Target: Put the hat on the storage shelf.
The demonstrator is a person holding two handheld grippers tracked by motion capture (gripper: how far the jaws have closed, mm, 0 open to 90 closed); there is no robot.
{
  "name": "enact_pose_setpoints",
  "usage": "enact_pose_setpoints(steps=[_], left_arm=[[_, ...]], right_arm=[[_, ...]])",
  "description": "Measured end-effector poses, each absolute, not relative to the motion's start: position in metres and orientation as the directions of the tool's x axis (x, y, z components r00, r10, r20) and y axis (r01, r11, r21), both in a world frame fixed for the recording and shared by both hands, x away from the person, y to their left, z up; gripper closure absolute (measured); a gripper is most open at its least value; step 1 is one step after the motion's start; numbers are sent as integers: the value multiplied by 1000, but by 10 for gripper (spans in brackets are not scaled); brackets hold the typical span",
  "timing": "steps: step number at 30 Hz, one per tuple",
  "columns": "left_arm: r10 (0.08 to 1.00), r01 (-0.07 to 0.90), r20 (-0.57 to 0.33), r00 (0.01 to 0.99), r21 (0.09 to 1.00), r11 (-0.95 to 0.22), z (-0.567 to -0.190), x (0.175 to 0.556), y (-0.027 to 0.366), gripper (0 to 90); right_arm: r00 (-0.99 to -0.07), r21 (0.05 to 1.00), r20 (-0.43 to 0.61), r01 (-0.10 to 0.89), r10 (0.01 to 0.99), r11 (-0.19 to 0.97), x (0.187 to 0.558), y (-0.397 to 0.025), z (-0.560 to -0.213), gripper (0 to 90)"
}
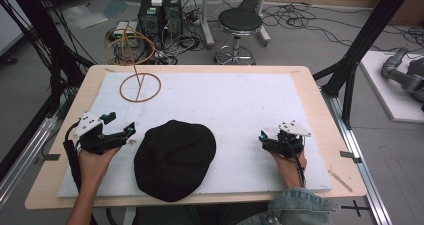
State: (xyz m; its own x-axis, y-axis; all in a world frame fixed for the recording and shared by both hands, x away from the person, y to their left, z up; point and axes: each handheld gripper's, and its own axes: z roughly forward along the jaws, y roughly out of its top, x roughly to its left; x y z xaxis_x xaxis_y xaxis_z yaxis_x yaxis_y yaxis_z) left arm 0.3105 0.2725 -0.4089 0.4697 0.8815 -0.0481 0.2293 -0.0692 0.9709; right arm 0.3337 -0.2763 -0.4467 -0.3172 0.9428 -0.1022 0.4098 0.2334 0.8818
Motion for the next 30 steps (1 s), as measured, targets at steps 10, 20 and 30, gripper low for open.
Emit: enact_pose_setpoints(steps=[10, 20, 30], left_arm=[[878, 229, -50, 476, 971, -69, -409, 308, 273, 178], [870, 229, -51, 490, 971, -72, -409, 309, 270, 175], [859, 214, -42, 510, 973, -80, -406, 306, 264, 175]], right_arm=[[-321, 881, -115, 404, 940, 246, 335, -274, -446, 142], [-321, 879, -116, 408, 940, 248, 335, -274, -446, 142], [-317, 876, -127, 409, 940, 256, 335, -274, -447, 142]])
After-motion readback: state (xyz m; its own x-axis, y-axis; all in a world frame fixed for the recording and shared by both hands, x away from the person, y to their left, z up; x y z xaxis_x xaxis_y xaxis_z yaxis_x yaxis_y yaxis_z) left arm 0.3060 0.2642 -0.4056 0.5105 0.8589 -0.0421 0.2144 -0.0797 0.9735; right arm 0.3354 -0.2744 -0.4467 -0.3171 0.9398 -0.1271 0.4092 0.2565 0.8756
